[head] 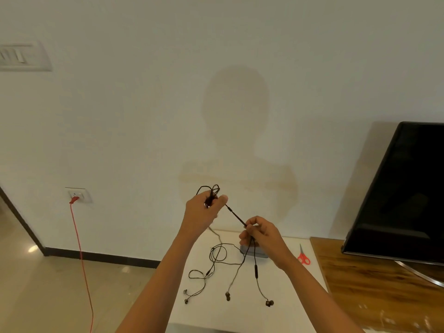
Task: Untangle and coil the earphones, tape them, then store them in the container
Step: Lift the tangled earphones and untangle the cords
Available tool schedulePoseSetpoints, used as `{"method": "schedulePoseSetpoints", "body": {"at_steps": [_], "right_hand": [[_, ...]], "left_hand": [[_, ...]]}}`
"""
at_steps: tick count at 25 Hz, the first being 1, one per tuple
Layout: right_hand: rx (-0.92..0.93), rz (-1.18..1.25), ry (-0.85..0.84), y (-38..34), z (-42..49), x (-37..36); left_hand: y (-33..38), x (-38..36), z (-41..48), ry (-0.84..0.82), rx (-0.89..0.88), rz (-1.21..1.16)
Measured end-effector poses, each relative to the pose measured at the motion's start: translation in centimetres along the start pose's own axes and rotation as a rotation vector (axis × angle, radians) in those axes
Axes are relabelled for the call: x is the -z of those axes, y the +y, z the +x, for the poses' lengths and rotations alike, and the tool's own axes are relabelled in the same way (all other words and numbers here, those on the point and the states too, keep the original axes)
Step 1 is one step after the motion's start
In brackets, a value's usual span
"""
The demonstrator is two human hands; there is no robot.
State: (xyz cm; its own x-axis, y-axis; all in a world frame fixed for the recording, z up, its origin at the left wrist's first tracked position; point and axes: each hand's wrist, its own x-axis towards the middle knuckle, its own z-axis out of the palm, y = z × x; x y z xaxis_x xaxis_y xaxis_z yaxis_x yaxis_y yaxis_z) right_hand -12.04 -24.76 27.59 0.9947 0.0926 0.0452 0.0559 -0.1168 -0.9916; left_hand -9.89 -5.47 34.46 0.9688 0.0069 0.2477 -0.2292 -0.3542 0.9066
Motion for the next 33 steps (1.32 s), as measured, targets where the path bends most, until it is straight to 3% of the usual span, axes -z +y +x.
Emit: {"method": "schedulePoseSetpoints", "body": {"at_steps": [6, 12, 14, 17, 21, 23, 26, 28, 31, 33], "right_hand": [[0.015, -0.374, 0.128, 4.2, 0.9, 1.5], [-0.086, -0.424, 0.143, 8.0, 0.7, 2.8], [-0.108, -0.432, 0.132, 8.7, 0.5, 3.1], [-0.172, -0.433, 0.133, 10.2, 0.4, 3.2], [-0.417, -0.396, 0.100, 11.8, -0.1, 3.5], [-0.454, -0.375, 0.036, 10.8, 0.0, 2.8], [-0.227, -0.209, 0.015, 6.6, 0.7, 0.8], [-0.051, -0.100, -0.093, 3.3, 1.0, -0.6], [0.064, 0.000, -0.264, -0.1, 1.4, -2.2], [0.107, -0.023, -0.190, -0.7, 1.6, -2.5]], "left_hand": [[-1.7, 0.5, 0.0, 0.002, -0.089, 0.465], [-3.2, -0.3, 0.3, -0.033, -0.078, 0.658], [-3.5, -0.8, 0.1, -0.050, -0.055, 0.604], [-3.4, -1.3, -0.2, -0.040, -0.004, 0.338], [-1.9, -1.4, -0.6, -0.090, 0.103, 0.061], [-1.1, -1.5, -0.7, -0.162, 0.140, 0.013], [-0.3, -1.7, -0.8, -0.255, 0.152, -0.025], [0.3, -1.9, -1.1, -0.338, 0.158, -0.071], [1.0, -2.3, -1.5, -0.435, 0.145, -0.096], [1.0, -2.0, -1.6, -0.418, 0.110, -0.071]]}}
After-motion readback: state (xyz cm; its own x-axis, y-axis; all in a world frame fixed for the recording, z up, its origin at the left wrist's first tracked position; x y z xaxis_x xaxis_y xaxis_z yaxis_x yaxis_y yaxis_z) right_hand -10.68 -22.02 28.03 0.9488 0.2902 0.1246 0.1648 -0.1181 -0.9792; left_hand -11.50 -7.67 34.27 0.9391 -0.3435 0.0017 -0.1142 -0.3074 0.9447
